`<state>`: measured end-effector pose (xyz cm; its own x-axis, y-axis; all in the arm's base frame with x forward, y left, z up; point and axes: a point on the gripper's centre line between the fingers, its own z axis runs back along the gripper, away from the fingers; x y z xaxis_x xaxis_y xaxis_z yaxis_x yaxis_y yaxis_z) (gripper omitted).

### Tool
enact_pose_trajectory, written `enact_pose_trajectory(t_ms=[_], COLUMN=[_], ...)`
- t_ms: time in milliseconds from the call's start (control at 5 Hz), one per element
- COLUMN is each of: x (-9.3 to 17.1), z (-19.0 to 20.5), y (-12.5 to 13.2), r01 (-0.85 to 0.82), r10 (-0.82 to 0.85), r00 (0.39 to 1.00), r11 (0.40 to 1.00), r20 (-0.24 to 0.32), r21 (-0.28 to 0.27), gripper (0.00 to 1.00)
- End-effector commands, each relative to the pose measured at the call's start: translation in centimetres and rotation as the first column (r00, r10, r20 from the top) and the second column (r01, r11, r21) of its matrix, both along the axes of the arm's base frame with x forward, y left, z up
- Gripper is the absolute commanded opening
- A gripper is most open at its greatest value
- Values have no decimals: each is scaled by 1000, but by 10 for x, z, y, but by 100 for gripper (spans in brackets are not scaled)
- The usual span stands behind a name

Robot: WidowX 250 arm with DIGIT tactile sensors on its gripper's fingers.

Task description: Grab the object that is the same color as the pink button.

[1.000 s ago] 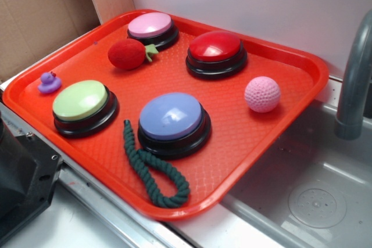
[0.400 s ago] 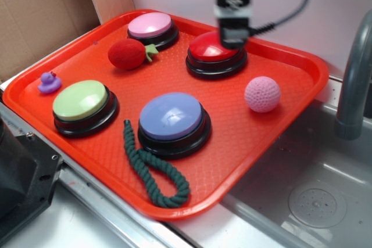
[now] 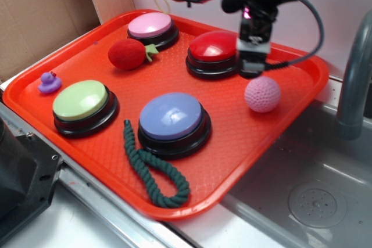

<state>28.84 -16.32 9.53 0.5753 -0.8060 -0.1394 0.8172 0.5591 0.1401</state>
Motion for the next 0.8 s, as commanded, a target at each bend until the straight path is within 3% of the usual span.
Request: enact_pose_trajectory(t_ms=[0, 400, 600], x=[3, -3, -9], z=[-16, -33, -45], y=[-7, -15, -11], r01=[18, 45, 41], r10=[-18, -53, -50], r00=[1000, 997, 996], r11=[999, 990, 993], r20=[3, -59, -78], r21=[-44, -132, -108], gripper=[100, 100, 100])
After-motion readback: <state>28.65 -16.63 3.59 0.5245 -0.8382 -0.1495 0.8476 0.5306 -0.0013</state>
